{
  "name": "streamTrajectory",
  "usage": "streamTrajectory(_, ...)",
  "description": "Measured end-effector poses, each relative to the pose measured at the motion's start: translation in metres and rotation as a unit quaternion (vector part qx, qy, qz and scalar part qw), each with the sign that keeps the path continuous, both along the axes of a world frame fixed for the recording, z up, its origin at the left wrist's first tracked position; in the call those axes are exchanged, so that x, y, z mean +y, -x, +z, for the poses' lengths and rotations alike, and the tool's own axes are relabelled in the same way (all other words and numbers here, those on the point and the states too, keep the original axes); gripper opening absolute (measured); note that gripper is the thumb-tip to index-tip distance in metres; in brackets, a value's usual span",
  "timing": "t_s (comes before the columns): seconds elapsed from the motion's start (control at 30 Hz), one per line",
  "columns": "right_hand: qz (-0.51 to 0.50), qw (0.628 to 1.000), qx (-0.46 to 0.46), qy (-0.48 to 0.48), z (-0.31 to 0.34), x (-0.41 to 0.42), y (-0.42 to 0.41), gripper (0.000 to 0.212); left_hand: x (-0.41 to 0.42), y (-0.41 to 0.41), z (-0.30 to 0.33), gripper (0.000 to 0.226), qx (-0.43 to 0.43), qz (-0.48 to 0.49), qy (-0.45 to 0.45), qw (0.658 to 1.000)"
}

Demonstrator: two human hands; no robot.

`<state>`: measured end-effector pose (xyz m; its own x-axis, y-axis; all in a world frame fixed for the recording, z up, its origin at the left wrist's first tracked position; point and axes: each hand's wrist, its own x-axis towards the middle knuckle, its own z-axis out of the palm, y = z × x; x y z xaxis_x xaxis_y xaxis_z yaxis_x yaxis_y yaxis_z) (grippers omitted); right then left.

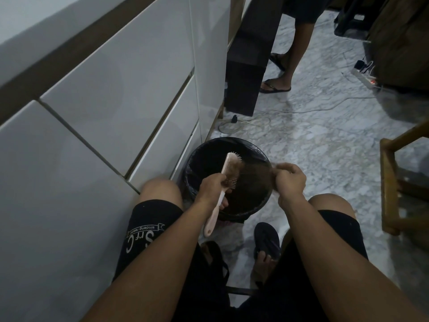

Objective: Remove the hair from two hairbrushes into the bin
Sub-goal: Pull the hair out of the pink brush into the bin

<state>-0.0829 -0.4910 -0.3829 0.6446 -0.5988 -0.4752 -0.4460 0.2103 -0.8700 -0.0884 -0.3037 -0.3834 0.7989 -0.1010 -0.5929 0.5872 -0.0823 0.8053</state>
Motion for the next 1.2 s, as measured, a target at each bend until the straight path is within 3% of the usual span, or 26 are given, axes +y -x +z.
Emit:
streamTrajectory(0.17,0.15,0.987,-0.045,-0.023,0.012,0.016,0.005,0.03,0.001,0.003,0.003,0.049,-0.033,-0.052,-0.05,0.997)
streamTrajectory(0.33,0.229,0.972,-0.021,-0.041,0.012,0.019,0.006,0.007,0.003,0.007,0.001,0.058,-0.07,-0.091,-0.124,0.986)
streamTrajectory(0.5,0.07,0.99,0.021,-0.123,0.009,0.007,0.003,0.007,0.004,0.006,-0.001,0.07,-0.057,-0.077,-0.17,0.981)
streamTrajectory(0.63,-0.064,0.975,0.008,-0.215,0.01,-0.005,0.001,0.017,0.004,0.004,-0.003,0.074,-0.054,-0.076,-0.186,0.978)
streamTrajectory(0.77,-0.081,0.966,-0.031,-0.244,0.012,-0.005,0.001,0.02,0.002,0.004,-0.007,0.075,-0.033,-0.115,-0.18,0.976)
streamTrajectory(0.83,-0.022,0.977,-0.038,-0.208,0.013,-0.002,0.002,0.022,0.002,0.005,-0.008,0.071,-0.029,-0.125,-0.171,0.977)
streamTrajectory(0.93,0.142,0.986,-0.05,-0.067,0.013,0.006,0.006,0.028,0.001,0.006,-0.007,0.062,-0.029,-0.136,-0.155,0.978)
streamTrajectory(1.07,0.393,0.903,-0.076,0.157,0.004,0.016,0.013,0.065,-0.002,0.007,-0.006,0.061,-0.013,-0.142,-0.115,0.983)
streamTrajectory(1.13,0.404,0.89,-0.073,0.198,-0.001,0.022,0.014,0.061,-0.001,0.008,-0.005,0.062,-0.003,-0.137,-0.1,0.985)
streamTrajectory(1.2,0.353,0.902,-0.066,0.239,0.0,0.024,0.013,0.039,-0.001,0.008,-0.004,0.063,0.001,-0.14,-0.098,0.985)
